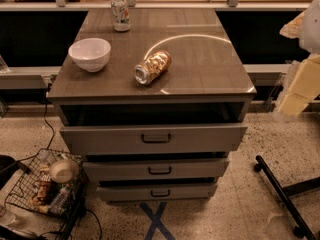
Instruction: Place orange can upright
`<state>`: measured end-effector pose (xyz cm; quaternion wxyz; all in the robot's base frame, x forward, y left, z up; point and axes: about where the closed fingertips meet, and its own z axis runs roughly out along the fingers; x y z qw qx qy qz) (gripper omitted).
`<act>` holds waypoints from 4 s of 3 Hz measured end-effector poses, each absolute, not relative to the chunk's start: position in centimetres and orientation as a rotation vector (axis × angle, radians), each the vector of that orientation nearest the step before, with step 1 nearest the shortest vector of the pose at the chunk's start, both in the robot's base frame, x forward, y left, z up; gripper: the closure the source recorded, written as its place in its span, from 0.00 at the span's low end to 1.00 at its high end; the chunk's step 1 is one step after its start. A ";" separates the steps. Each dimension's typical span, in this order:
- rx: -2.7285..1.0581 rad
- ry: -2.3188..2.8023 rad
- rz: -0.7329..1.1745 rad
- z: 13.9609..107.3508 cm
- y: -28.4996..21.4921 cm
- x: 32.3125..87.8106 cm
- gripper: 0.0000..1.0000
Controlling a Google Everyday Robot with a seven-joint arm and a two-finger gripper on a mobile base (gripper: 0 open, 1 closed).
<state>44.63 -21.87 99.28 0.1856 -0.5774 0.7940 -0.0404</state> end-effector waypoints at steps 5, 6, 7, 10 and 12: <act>-0.626 2.340 0.282 100.8 -23.4 56.1 0.00; -0.546 2.377 0.303 100.9 -22.8 56.5 0.00; -0.464 2.483 0.236 101.2 -20.8 57.3 0.00; 0.077 2.711 0.153 99.3 -14.3 63.1 0.00; 0.205 2.736 0.203 98.8 -14.5 63.2 0.00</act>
Offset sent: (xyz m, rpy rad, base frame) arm 0.1395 -0.0402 0.0200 0.8031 -0.0721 -0.8525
